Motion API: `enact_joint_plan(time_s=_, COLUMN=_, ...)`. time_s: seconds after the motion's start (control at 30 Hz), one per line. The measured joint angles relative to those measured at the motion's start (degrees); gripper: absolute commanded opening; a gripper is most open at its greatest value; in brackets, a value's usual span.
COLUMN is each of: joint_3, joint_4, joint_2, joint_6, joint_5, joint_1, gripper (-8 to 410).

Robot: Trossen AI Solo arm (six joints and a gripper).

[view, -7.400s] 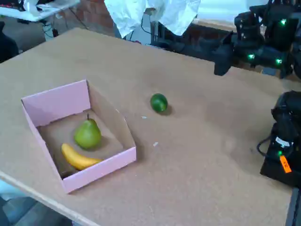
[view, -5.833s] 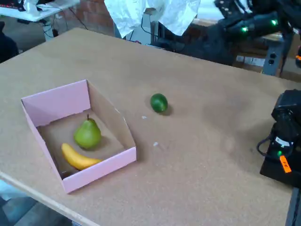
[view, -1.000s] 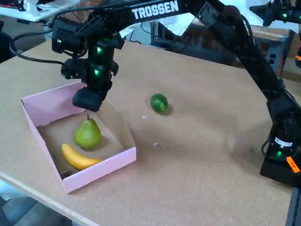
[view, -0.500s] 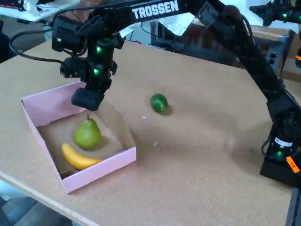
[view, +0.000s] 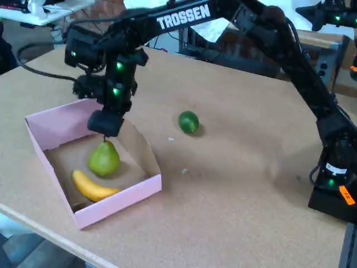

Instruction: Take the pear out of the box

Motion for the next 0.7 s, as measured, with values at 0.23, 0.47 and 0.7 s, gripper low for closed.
enact_joint_plan(time_s=0.23, joint_3=-1.40, joint_4=0.83, joint_2=0.00, joint_6=0.79, joint_5=-1.29, joint_1=-0.48, gripper=142)
enact_joint_plan(time_s=0.47, joint_3=-1.77, joint_4=4.35, joint_2=0.00, joint_6=-2.67, joint_5=-1.38, joint_1=-0.48, gripper=146)
enact_joint_plan(time_s=0.7, joint_3=-1.77, joint_4=3.10, joint_2=-0.04, joint_6=-1.14, joint_5=-1.38, joint_1=-0.39, gripper=150)
